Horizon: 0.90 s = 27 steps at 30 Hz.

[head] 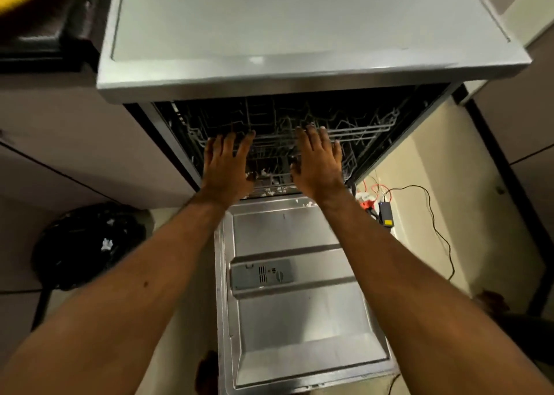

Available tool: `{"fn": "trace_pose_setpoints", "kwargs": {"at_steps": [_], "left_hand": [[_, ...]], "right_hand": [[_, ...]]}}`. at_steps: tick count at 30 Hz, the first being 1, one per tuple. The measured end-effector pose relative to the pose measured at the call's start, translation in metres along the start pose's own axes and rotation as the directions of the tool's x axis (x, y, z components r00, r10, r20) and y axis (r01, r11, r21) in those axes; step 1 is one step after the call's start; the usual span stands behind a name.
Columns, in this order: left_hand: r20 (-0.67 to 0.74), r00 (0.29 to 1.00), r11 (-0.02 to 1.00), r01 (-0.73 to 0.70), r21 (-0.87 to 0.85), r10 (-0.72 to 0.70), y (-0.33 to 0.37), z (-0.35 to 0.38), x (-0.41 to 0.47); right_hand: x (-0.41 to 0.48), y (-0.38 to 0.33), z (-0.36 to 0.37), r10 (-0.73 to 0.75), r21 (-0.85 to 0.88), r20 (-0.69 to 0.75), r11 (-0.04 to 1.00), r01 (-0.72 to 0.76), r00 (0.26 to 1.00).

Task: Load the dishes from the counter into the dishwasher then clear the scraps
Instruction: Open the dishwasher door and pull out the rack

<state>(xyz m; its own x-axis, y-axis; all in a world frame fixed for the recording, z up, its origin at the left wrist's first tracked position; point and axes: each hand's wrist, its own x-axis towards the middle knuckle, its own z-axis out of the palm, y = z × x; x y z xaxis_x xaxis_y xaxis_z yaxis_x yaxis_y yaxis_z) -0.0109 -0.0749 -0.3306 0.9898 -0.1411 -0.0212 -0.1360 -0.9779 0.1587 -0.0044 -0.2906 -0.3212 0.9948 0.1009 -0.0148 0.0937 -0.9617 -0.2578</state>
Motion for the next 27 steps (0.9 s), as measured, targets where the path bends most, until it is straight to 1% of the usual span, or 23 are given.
{"fn": "trace_pose_setpoints", "kwargs": {"at_steps": [2,4,7,9,11,12,15,18,22,23,27], "left_hand": [[0.025,1.000,1.000,0.009,-0.002,-0.009,0.004,-0.004,-0.007],[0.053,0.998,0.999,0.034,0.009,-0.035,0.014,-0.008,-0.020],[0.164,0.985,0.999,0.046,0.003,-0.046,0.029,-0.020,-0.052],[0.238,0.970,0.999,0.045,-0.021,-0.039,0.038,-0.023,-0.077],[0.308,0.951,0.999,0.038,-0.037,-0.025,0.043,-0.031,-0.104],[0.349,0.937,0.999,0.027,-0.038,-0.012,0.044,-0.035,-0.117],[0.462,0.886,0.999,-0.019,-0.042,0.037,0.050,-0.046,-0.155],[0.563,0.825,0.999,-0.036,-0.029,0.046,0.058,-0.056,-0.188],[0.713,0.699,0.998,-0.048,-0.029,0.055,0.073,-0.069,-0.232],[0.740,0.670,0.998,-0.050,-0.029,0.056,0.077,-0.071,-0.244],[0.798,0.598,0.998,-0.042,-0.056,0.071,0.091,-0.080,-0.293]], "right_hand": [[-0.004,-0.005,-0.003,0.039,-0.033,0.012,0.999,-0.039,0.999],[-0.017,-0.011,-0.004,0.073,-0.021,-0.002,0.997,-0.073,0.997],[-0.051,-0.014,-0.012,0.114,-0.021,0.013,0.993,-0.114,0.993],[-0.077,-0.009,-0.015,0.138,-0.073,0.101,0.989,-0.131,0.985],[-0.106,-0.005,-0.022,0.133,-0.145,0.225,0.984,-0.102,0.965],[-0.120,-0.004,-0.027,0.132,-0.168,0.264,0.982,-0.089,0.955],[-0.163,-0.006,-0.043,0.141,-0.188,0.323,0.979,-0.083,0.936],[-0.202,-0.012,-0.063,0.143,-0.207,0.399,0.976,-0.063,0.906],[-0.247,-0.016,-0.088,0.139,-0.185,0.471,0.981,-0.056,0.871],[-0.260,-0.017,-0.092,0.135,-0.194,0.484,0.980,-0.044,0.865],[-0.307,-0.014,-0.095,0.131,-0.194,0.534,0.981,-0.030,0.835]]}}
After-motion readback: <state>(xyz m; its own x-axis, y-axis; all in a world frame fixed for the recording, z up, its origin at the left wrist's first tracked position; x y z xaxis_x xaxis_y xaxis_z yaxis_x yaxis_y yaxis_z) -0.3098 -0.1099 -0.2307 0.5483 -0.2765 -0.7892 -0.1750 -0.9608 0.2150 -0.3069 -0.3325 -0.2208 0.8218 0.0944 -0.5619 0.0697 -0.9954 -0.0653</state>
